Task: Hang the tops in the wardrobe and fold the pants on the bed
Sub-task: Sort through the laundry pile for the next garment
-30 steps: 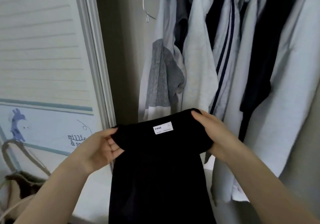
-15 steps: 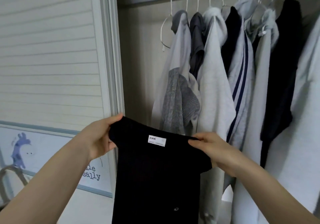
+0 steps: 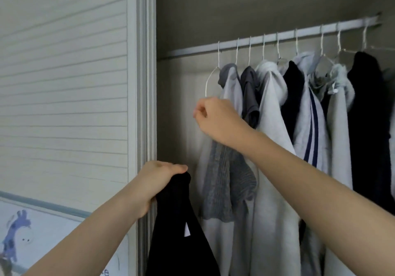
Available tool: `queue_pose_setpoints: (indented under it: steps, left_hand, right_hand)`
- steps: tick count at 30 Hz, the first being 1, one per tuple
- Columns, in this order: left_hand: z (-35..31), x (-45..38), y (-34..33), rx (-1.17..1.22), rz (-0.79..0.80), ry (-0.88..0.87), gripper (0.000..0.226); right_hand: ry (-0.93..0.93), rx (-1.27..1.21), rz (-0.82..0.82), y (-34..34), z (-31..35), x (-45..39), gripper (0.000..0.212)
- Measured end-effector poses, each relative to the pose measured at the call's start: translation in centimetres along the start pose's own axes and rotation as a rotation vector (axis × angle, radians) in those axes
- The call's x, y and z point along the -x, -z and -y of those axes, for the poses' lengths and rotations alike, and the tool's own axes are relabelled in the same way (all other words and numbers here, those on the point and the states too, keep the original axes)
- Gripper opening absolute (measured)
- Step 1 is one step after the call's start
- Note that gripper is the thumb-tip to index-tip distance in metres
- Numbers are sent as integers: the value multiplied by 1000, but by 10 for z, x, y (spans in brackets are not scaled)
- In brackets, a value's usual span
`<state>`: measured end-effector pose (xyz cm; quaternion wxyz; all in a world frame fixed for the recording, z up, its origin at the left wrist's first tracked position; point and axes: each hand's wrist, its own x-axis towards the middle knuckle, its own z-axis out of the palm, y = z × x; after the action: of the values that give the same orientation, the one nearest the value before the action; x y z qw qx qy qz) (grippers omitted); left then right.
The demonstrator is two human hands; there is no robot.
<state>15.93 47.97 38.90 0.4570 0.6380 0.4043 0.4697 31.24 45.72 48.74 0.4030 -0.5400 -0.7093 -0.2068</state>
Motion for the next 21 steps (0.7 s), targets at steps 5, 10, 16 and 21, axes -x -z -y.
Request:
queue_pose_setpoints:
  steps: [5,10,16,21]
  left_hand:
    - [-10,-12,9,-354,0,-109,32]
    - [-7,-24,13,-828,-70,-265,35]
    - [3,-38,21,-911,-158,-272,38]
    - [8,-41,18,-916,-215,-295,42]
  right_hand:
    - [68,259,-203,-12,-7,-85,26]
    - [-209,226,-156,-15,-29,-153,56]
    - [-479,92,-18,-21,-47,-183,74]
    - [-418,257,59,-26,-67,-183,44]
